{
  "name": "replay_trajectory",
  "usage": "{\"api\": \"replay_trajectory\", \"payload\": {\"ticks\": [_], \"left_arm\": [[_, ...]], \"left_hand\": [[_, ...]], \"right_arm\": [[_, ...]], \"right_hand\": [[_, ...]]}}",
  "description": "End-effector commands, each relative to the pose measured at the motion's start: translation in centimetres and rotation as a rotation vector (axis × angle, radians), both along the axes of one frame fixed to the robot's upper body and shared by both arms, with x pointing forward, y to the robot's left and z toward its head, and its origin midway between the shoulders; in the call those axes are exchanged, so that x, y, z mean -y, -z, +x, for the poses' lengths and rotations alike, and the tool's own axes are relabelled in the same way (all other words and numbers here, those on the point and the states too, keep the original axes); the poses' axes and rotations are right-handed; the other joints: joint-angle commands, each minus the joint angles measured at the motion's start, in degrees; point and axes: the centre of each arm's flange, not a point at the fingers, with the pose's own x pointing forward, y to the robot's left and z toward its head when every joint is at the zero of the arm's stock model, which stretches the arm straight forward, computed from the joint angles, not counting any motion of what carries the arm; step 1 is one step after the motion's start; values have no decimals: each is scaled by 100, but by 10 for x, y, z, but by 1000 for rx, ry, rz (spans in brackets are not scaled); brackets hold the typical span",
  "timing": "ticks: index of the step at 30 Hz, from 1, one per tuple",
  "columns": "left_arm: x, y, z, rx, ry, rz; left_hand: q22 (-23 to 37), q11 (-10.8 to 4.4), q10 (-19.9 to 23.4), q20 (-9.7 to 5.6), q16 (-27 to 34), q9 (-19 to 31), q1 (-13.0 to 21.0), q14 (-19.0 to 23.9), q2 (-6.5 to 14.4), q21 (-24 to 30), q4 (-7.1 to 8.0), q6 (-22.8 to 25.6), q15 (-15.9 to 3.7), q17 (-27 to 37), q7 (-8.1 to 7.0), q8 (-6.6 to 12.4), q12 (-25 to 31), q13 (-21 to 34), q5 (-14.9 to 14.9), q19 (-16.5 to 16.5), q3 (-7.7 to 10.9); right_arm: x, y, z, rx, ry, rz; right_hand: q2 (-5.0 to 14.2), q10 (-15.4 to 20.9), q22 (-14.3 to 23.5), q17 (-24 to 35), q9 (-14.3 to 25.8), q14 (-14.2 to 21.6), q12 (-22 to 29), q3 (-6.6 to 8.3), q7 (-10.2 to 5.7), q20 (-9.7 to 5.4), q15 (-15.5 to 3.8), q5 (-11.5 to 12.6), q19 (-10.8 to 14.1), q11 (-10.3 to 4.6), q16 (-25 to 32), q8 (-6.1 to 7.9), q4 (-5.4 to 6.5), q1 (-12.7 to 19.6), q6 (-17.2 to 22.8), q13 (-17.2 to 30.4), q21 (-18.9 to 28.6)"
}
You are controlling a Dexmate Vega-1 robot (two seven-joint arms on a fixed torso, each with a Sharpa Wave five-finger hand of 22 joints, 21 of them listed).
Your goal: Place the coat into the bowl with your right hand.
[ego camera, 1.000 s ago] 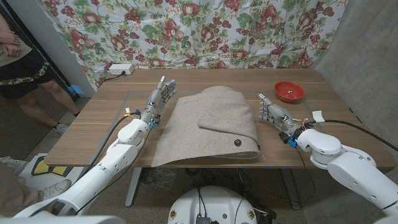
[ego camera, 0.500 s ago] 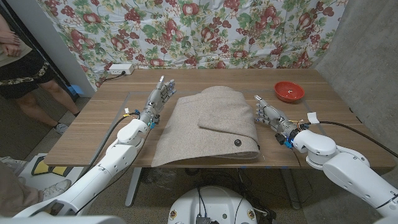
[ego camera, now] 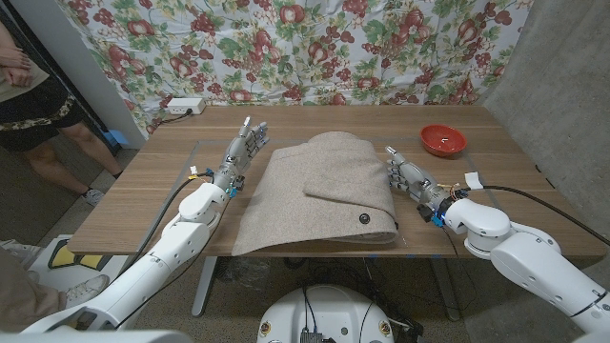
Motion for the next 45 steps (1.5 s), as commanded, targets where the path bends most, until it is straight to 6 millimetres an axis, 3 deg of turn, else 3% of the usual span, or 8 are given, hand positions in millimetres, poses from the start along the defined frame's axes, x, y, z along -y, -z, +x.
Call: {"api": "replay_trajectory", "payload": {"ticks": [1, 7, 19, 27, 32, 37, 42, 45], "left_arm": [[-2, 1, 0, 1, -2, -1], [-3, 1, -2, 7, -3, -3], [-2, 0, -2, 12, 18, -26], [-2, 0, -2, 13, 19, -26], [-2, 1, -3, 15, 15, -25], [-3, 2, -5, 15, 12, -28], [-4, 3, -6, 14, 12, -26], [-4, 3, -6, 14, 11, -27]], "left_hand": [[19, -1, 21, -407, -4, 18, -20, -5, -15, 16, -12, 17, -515, 24, 3, -7, -11, 24, -16, -13, 30], [18, -19, 12, -405, -3, 18, -21, -2, -17, 16, -14, 19, -523, 24, -2, -7, -15, 24, -16, -14, 34], [18, -17, 18, -404, -2, 18, -25, -1, -16, 17, -16, 28, -514, 23, 4, -6, -14, 24, -18, -11, 43], [18, -10, 21, -406, -3, 18, -27, -4, -16, 18, -17, 31, -511, 23, 11, -7, -14, 24, -19, -10, 50], [18, -15, 21, -405, -5, 18, -29, -9, -15, 17, -17, 28, -514, 23, 5, -9, -14, 24, -20, -13, 54], [18, -17, 23, -405, -3, 18, -30, -6, -14, 17, -18, 48, -517, 23, 1, -3, -14, 24, -21, -12, 59], [18, -22, 33, -406, -2, 18, -32, -2, -13, 17, -18, 100, -519, 23, -3, 16, -11, 24, -22, -13, 63], [18, -23, 37, -405, 0, 18, -33, 2, -13, 17, -19, 122, -524, 23, 7, 22, -9, 24, -23, -14, 66]], "right_arm": [[-10, -1, -1, -14, -18, -35], [-17, -3, -1, -17, -39, -55], [-26, -5, 0, -31, -77, -61], [-35, -5, -1, -45, -94, -68], [-39, -8, -3, -67, -68, -157], [-46, -11, -4, -93, 4, -262], [-53, -11, -4, -94, 34, -322], [-55, -10, -4, -91, 50, -326]], "right_hand": [[-56, 13, 22, 16, 16, 10, -2, -47, 490, 71, 42, 31, 30, 85, -1, -20, -7, 27, -30, 17, 10], [-74, 46, 19, 15, 18, 95, 13, -47, 498, 157, 135, 55, 128, 91, 25, -8, -50, 99, -44, 20, 39], [-117, 38, 22, 18, 22, 166, 13, -80, 490, 541, 192, 93, 385, 121, 26, -25, -92, 164, -142, 28, 103], [-160, 10, 31, 20, 26, 266, 7, -117, 454, 575, 228, 104, 542, 154, 50, -47, -99, 164, -258, 33, 142], [-189, -176, 48, 20, 36, 348, -37, -89, 227, 580, 183, 187, 923, 29, 41, -46, -238, 446, -548, 48, 230], [10, -480, 67, 30, 54, 720, -22, 220, 8, 541, -110, 413, 1791, -250, 83, 21, -493, 1439, -869, 100, 442], [-70, -550, 92, 46, 58, 1157, 20, 371, -41, 127, -474, 551, 2460, -317, 150, 54, -524, 2190, -888, 114, 637], [-116, -549, 113, 71, 58, 1433, 37, 375, -14, -51, -643, 590, 2721, -319, 218, 69, -466, 2342, -839, 116, 730]]}}
